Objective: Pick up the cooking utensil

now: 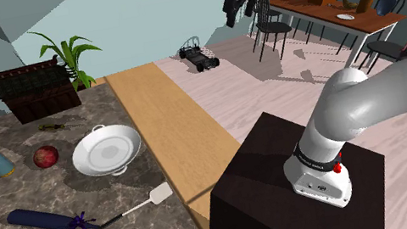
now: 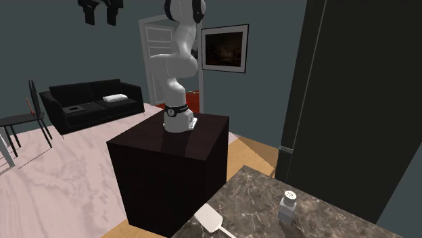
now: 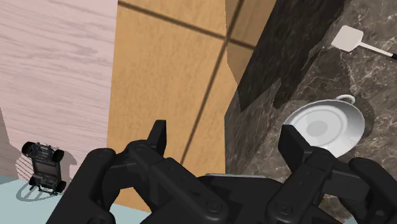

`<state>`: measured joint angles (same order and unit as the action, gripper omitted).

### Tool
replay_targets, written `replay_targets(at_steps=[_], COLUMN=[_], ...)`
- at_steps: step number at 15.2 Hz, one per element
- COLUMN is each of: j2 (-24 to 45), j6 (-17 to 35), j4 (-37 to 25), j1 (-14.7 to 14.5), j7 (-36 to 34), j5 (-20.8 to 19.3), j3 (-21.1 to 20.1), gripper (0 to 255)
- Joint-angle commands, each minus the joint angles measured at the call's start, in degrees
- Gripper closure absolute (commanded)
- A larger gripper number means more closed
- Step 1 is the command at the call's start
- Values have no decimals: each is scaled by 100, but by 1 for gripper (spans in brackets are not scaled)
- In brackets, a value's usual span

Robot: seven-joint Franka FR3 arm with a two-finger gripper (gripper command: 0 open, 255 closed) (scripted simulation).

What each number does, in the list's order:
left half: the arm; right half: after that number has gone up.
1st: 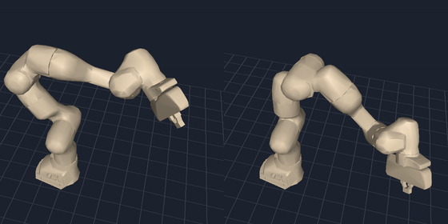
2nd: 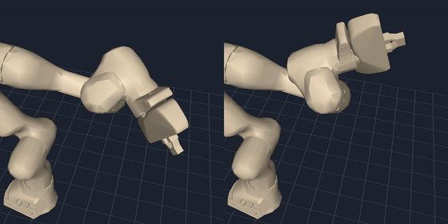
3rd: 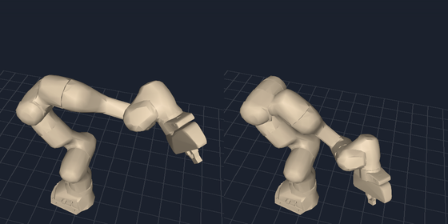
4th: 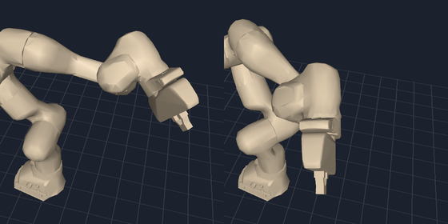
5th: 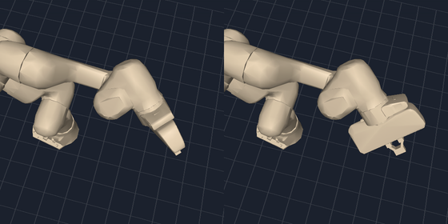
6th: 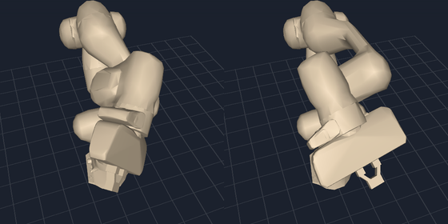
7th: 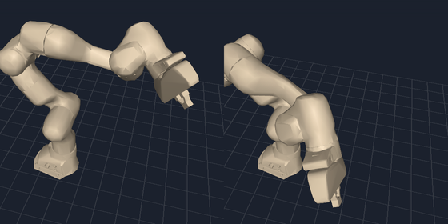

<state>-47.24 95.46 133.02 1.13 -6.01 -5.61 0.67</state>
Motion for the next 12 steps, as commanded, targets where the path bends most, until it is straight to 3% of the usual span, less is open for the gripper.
replay_targets(at_steps=[1,12], j2=[0,1374], j6=[0,1782], j4=[0,522], j1=[0,-656], j7=[0,579], j5=[0,223], j3=[0,-199], gripper=[0,0])
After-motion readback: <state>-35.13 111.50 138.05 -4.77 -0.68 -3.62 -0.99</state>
